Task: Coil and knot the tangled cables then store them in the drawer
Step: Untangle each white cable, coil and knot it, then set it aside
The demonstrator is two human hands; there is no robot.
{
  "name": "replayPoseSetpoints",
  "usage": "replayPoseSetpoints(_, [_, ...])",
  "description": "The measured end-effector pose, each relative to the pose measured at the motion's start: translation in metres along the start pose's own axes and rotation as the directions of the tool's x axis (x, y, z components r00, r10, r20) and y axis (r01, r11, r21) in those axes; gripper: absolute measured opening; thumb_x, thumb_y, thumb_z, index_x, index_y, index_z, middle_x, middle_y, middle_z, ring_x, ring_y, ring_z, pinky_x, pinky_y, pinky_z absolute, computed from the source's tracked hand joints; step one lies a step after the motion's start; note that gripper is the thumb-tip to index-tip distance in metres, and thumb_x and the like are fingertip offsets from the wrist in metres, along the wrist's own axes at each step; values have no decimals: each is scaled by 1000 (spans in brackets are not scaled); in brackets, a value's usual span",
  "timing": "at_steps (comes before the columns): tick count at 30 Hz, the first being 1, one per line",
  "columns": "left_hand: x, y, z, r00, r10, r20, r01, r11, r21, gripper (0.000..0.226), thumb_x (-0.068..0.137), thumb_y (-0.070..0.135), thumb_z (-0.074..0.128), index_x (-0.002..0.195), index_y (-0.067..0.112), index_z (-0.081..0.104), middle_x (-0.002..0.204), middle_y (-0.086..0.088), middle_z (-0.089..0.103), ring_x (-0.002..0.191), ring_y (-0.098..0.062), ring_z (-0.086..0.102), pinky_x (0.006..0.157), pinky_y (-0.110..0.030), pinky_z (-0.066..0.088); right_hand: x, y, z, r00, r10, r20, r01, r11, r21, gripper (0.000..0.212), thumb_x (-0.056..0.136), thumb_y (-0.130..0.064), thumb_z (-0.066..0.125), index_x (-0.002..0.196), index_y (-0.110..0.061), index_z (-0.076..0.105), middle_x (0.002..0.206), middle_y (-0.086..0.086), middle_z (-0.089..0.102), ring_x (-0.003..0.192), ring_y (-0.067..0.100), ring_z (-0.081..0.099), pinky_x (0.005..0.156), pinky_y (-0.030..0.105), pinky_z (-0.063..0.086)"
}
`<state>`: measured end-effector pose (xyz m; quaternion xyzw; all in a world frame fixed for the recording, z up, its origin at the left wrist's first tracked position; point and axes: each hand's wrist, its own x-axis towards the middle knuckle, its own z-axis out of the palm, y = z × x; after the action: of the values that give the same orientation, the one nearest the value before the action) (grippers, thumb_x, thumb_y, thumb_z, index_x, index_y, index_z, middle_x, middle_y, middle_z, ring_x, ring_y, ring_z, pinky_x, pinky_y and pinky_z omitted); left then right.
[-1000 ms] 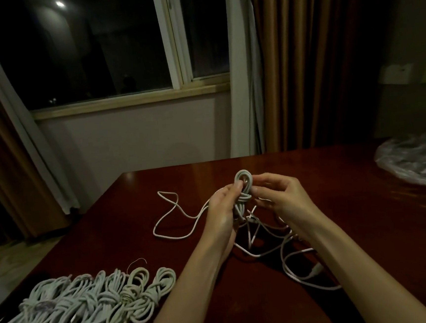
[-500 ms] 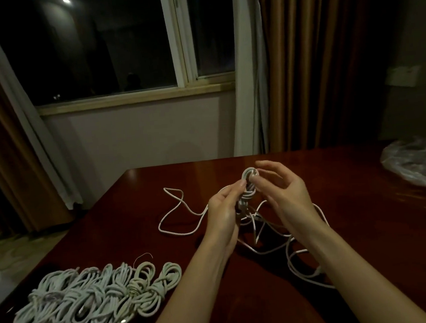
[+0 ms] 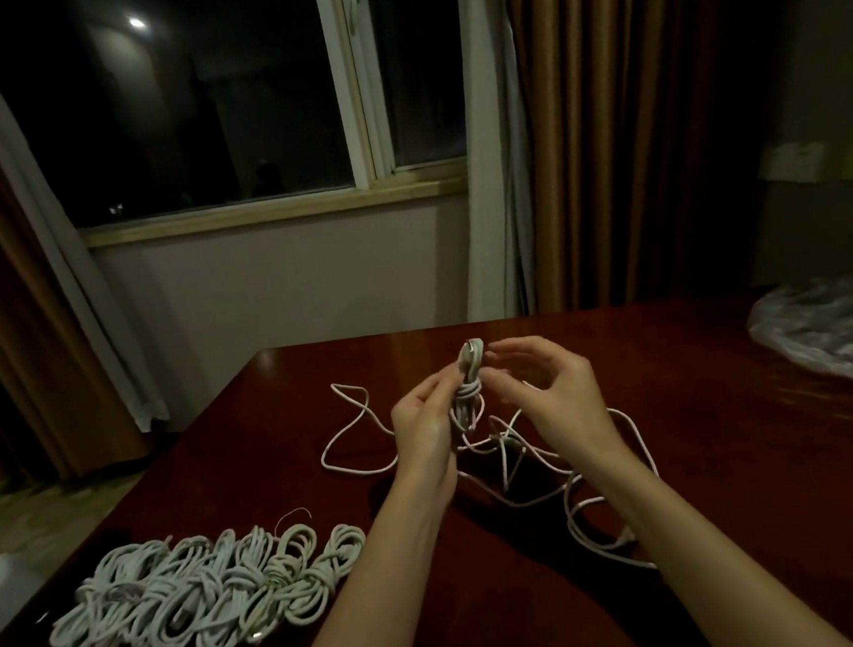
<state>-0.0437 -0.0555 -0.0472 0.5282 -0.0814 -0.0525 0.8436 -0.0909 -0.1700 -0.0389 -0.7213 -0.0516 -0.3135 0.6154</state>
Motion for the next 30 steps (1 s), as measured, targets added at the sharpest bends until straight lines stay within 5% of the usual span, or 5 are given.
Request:
replayPoseSetpoints(6, [-12,1,-8,996,66,-52,-64,997,43,10,88,14,67,95,10,72,97,-6,74,101,-18,68,83,-26,50,-12,2,13,976,-196,95,216,919,-329,32,77,-20,79,102,-25,59,93,-19,64,91,-7,62,74,10,50])
replayPoseSetpoints(10, [-19,14,-21,995,78,60,-86,987,135,22,91,18,64,109,9,72,108,-8,73,112,-22,65,100,-37,48,-16,-5,13,975,-214,57,221,942,-252,30,75,-25,79,99,-24,61,93,-16,66,90,-4,64,78,14,52])
replayPoseSetpoints(15, [-32,41,-45,979,100,176,-154,932,329,22,90,13,66,110,17,71,101,-1,75,95,-12,71,76,-19,55,-23,-14,19,973,-221,62,228,961,-155,31,71,-32,76,95,-22,60,91,-13,68,88,-4,67,74,13,53])
replayPoseSetpoints(25, [-57,84,-83,938,116,327,-313,691,652,25,83,11,74,103,25,72,92,5,75,91,-3,70,83,-19,52,-37,-16,32,849,-464,253,528,739,-419,19,73,-14,81,90,-11,75,83,-3,72,73,-2,60,69,4,46])
replayPoseSetpoints(30, [-68,103,-100,910,30,413,-394,372,841,25,77,25,80,102,23,76,93,12,74,91,6,66,80,-11,48,-59,-12,42,806,-434,403,580,716,-389,22,73,-8,80,94,-9,74,86,1,73,76,1,64,72,5,49])
